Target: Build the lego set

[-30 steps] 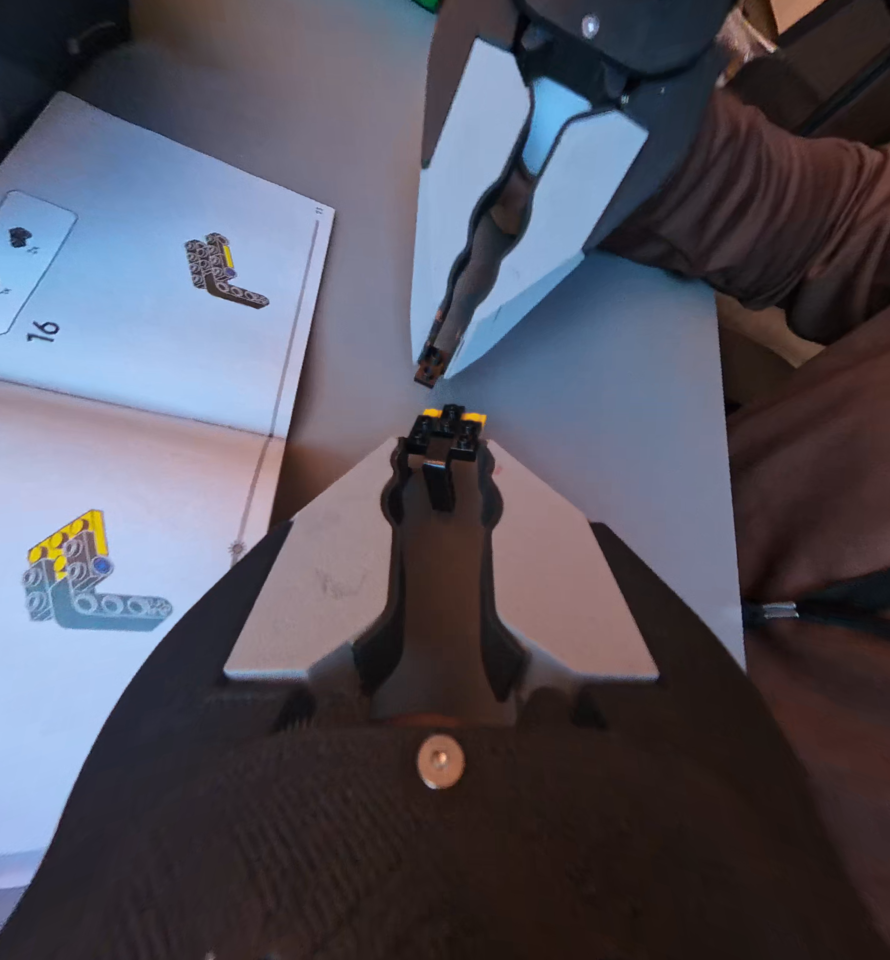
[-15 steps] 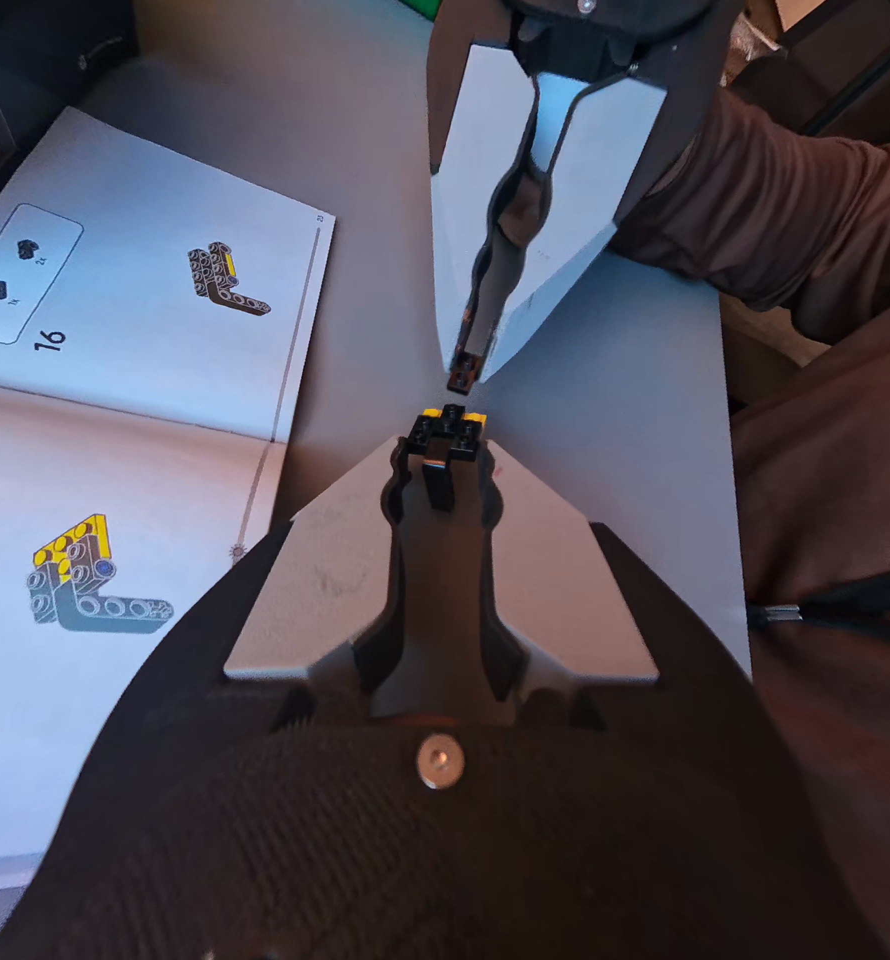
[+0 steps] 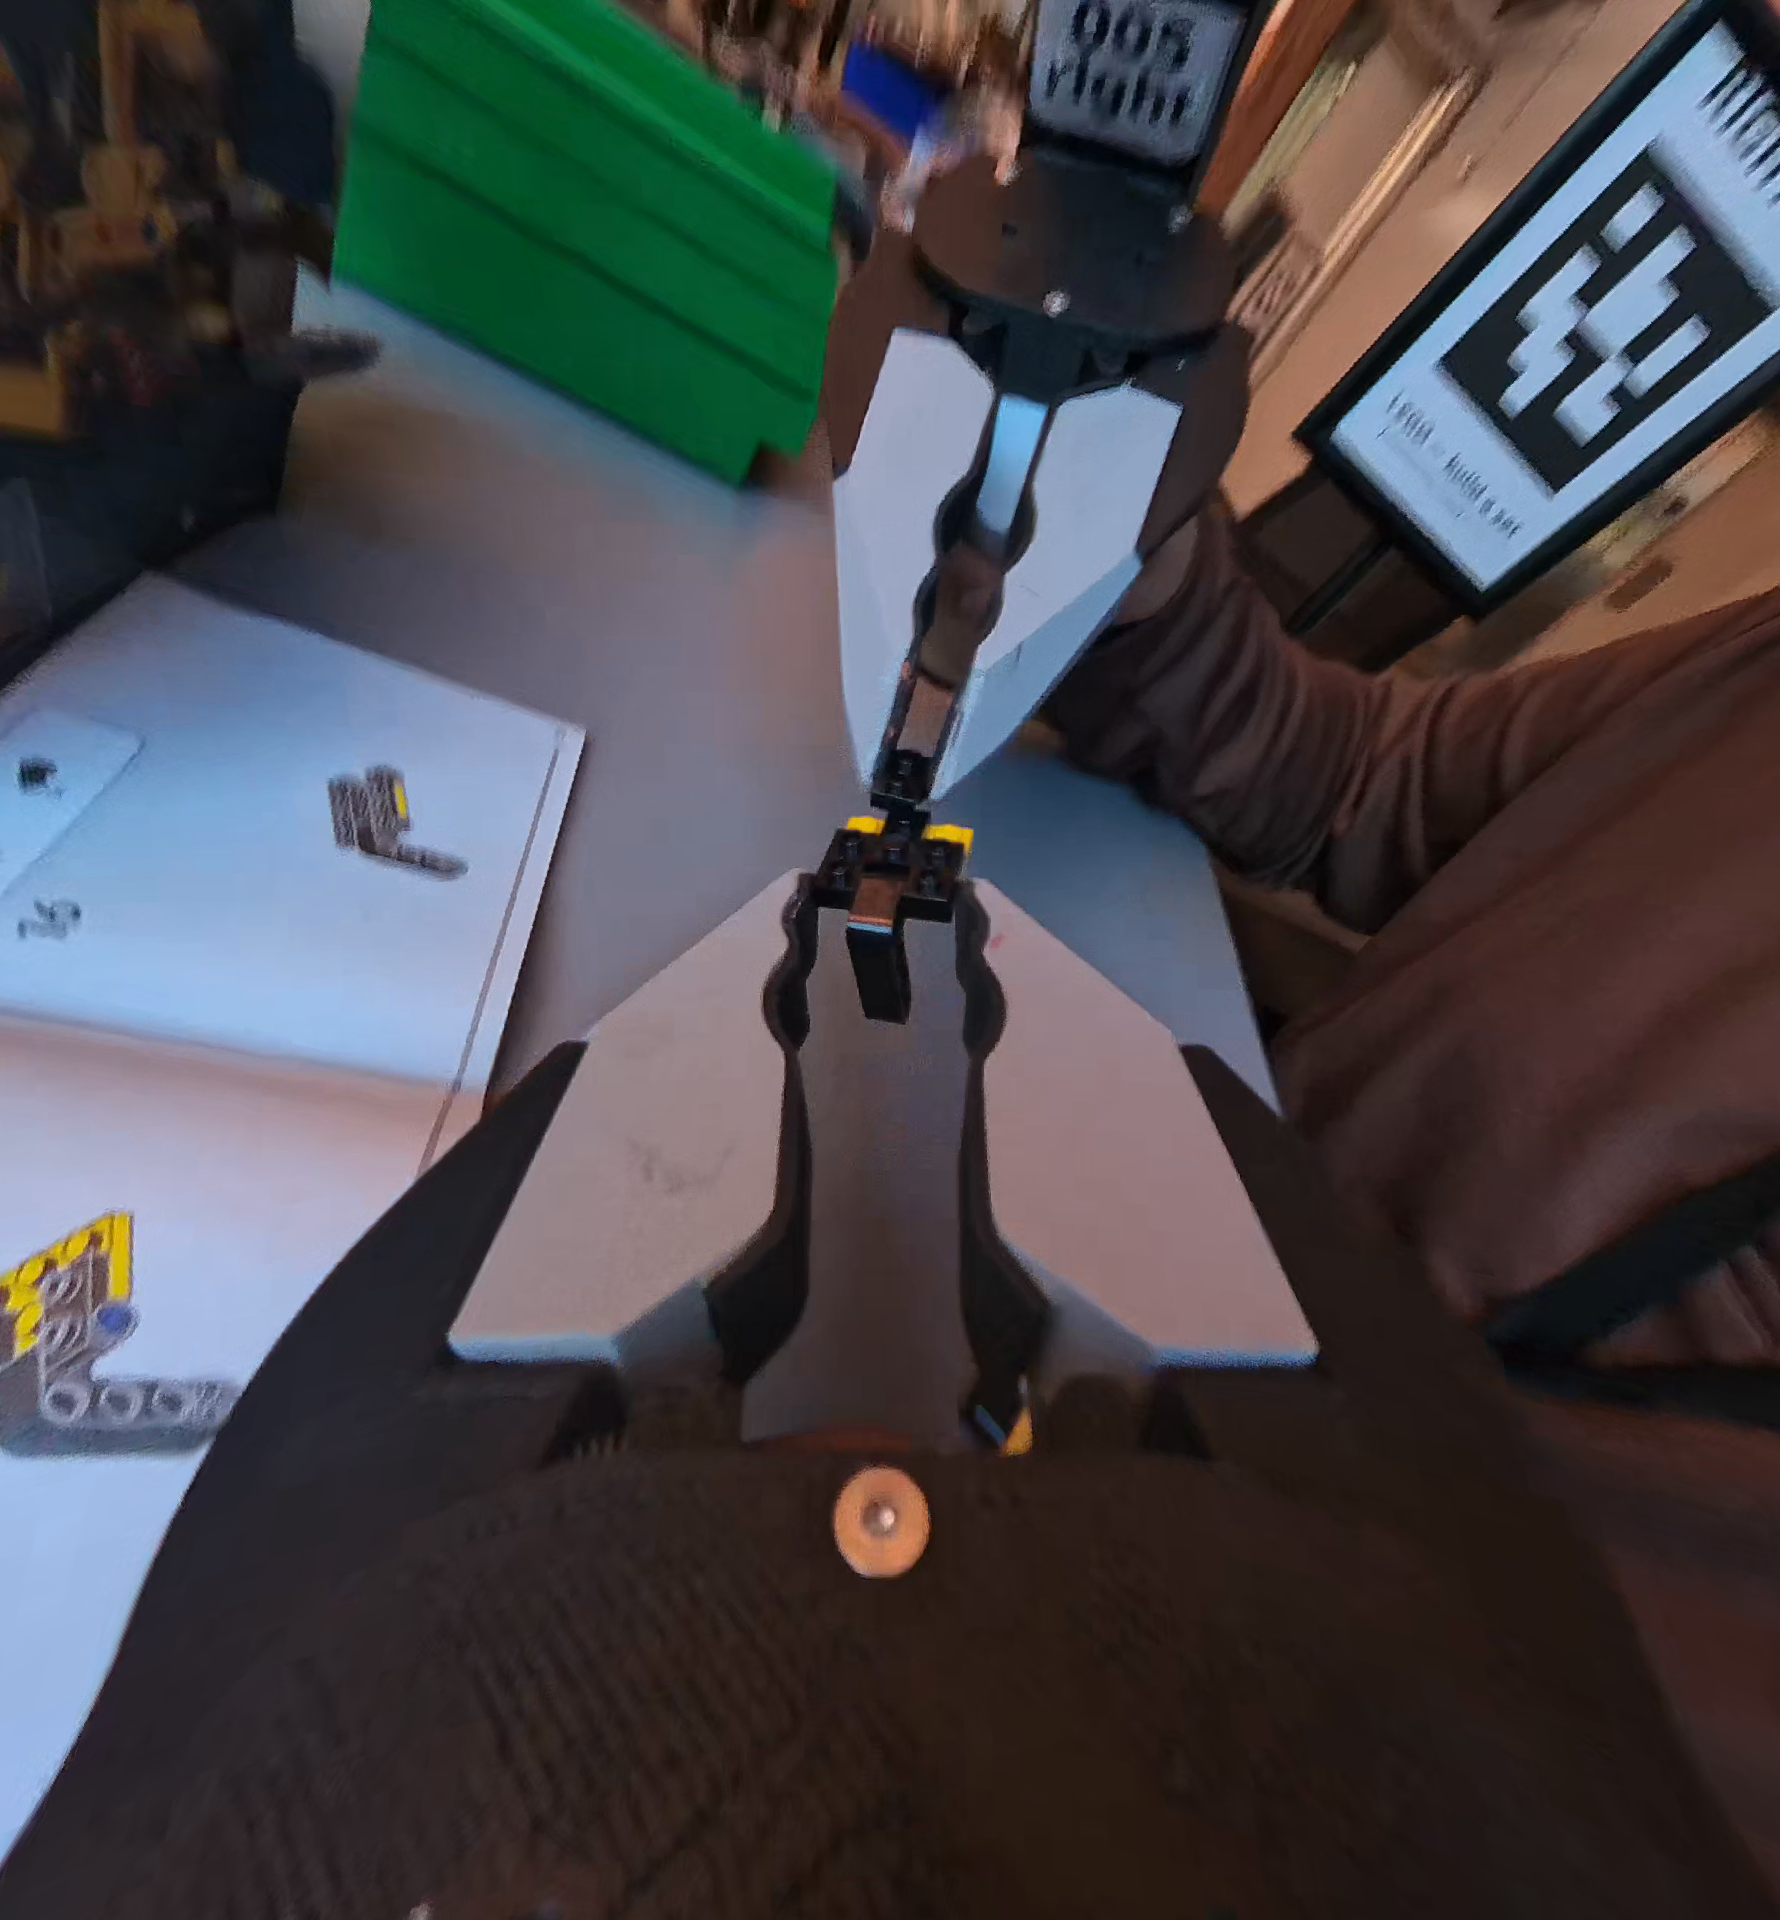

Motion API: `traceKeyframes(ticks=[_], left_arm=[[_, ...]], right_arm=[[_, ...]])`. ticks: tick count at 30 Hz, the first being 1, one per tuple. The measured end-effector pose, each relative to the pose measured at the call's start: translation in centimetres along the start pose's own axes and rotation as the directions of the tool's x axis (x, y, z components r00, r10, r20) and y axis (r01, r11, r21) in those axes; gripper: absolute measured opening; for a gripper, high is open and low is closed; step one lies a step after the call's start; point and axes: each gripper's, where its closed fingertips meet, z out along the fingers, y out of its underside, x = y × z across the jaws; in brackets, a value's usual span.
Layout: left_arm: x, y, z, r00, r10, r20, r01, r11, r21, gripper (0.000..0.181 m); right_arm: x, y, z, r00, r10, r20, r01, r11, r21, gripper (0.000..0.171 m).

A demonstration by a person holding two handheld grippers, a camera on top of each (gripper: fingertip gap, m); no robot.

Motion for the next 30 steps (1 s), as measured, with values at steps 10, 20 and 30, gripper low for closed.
traceKeyframes(ticks=[10, 20, 30], left_arm=[[0.5, -4.7, -2.0, 0.97, 0.198, 0.141, -0.233, 0.92, 0.314, 0.024], [1.0, -5.7, -2.9, 0.981, 0.152, 0.122, -0.189, 0.899, 0.395, 0.024], [0.9, -5.6, -2.8, 0.975, 0.168, 0.143, -0.211, 0.9, 0.382, 0.024]], right_arm=[[-1.9, -7.7, -2.7, 0.951, -0.307, -0.026, 0.288, 0.916, -0.279, 0.005], [-1.8, -6.1, -1.7, 0.939, -0.338, -0.062, 0.27, 0.838, -0.474, 0.005], [-1.5, -6.0, -1.2, 0.936, -0.347, -0.062, 0.253, 0.784, -0.567, 0.005]])
